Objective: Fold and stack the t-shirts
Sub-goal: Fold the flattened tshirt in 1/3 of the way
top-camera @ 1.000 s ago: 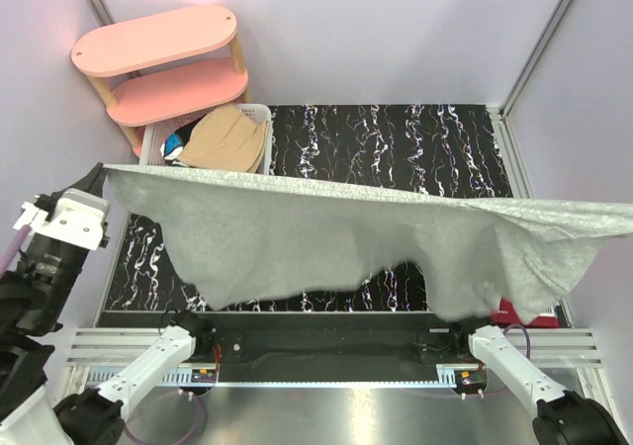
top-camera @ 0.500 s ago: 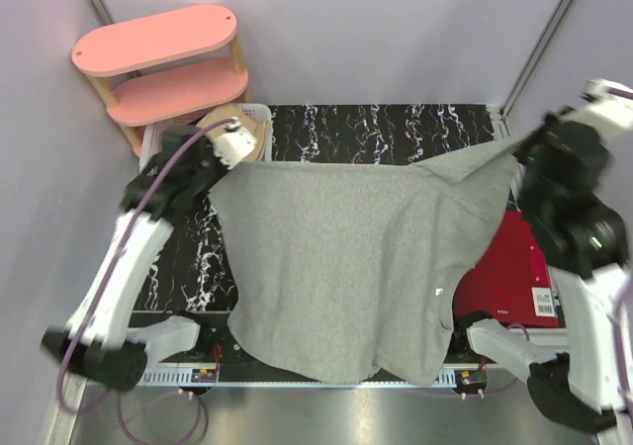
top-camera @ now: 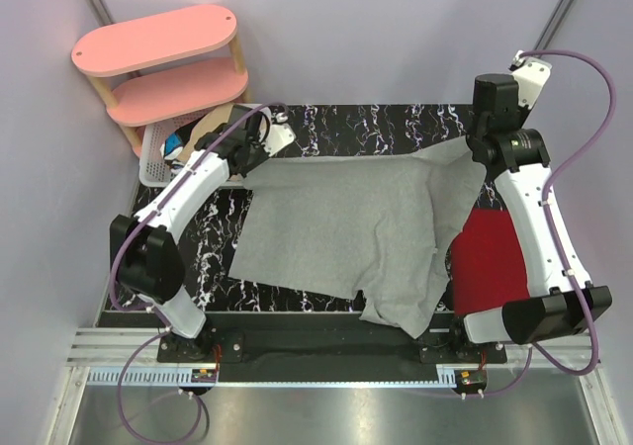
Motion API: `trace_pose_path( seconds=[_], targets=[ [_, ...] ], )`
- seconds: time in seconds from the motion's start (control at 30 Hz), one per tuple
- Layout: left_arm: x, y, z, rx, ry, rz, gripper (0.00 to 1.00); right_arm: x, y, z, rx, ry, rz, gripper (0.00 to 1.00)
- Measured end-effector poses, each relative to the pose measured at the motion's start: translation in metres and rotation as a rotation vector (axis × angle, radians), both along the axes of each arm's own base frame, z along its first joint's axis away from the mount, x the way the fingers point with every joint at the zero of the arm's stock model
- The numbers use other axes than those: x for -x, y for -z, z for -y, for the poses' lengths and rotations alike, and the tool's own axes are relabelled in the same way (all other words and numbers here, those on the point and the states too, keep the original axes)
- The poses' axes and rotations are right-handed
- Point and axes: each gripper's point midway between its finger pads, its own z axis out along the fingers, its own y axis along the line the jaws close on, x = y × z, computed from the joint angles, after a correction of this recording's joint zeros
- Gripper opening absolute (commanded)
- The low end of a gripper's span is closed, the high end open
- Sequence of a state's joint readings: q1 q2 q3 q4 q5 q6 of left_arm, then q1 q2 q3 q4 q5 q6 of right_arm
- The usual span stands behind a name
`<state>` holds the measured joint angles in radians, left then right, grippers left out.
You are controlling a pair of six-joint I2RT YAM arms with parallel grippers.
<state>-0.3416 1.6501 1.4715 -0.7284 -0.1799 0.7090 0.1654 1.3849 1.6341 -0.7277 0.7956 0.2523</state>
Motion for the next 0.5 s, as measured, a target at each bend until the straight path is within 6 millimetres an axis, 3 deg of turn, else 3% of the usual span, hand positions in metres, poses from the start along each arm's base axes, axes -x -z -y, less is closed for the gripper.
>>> trace_pose_path(
  seconds=[0.2,0.5],
  targets=[
    [-0.003,0.003,0.012,-0.009,0.019,0.025,0.0,-0.001,0.004,-0.005,-0.04,-0.015,0.015,0.0],
    [0.026,0.047,-0.003,-0.059,0.017,-0.049,0.0,0.039,0.047,-0.014,-0.132,-0.06,-0.076,0.0]
  ],
)
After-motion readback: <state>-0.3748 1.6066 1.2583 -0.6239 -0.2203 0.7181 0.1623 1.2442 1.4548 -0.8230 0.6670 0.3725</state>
